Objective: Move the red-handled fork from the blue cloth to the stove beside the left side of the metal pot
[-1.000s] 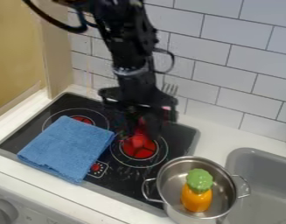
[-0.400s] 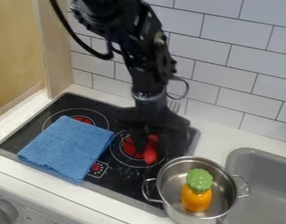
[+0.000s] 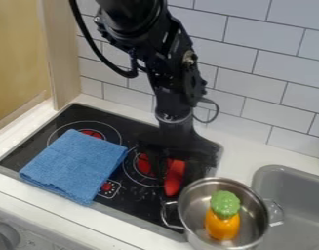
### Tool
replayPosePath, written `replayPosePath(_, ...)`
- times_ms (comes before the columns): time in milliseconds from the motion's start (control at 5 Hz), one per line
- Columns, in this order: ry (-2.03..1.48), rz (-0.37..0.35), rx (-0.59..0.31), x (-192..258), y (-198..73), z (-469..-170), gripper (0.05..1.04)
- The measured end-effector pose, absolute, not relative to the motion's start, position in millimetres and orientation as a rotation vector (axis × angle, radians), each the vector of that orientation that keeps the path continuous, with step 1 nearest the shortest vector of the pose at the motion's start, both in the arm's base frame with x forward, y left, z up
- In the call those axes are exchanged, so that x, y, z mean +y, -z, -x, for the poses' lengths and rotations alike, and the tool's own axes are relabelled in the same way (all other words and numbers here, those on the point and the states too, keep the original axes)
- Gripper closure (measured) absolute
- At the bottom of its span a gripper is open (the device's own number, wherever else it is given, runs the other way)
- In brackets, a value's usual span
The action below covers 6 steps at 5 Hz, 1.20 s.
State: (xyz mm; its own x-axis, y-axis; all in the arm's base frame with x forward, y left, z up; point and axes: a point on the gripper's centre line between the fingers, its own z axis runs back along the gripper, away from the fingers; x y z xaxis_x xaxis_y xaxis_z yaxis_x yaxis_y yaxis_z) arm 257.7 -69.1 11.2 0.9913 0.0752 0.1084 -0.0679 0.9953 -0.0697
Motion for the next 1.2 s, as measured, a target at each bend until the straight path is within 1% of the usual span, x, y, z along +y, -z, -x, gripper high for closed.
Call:
replayPosePath(200,-0.083,0.064,-0.121,-68.9,-11.7,-259.1,0.077)
replayPosePath(400,-0.091,0.051,-0.124,-66.5,-11.7,-259.6,0.073)
replayPosePath(600,-0.095,0.055,-0.139,-66.2,-18.7,-259.7,0.084)
replayPosePath(1000,-0.105,0.083,-0.186,-59.1,-52.8,-251.0,0.084)
replayPosePath(1200,-0.115,0.098,-0.237,-49.0,-72.9,-248.0,0.084)
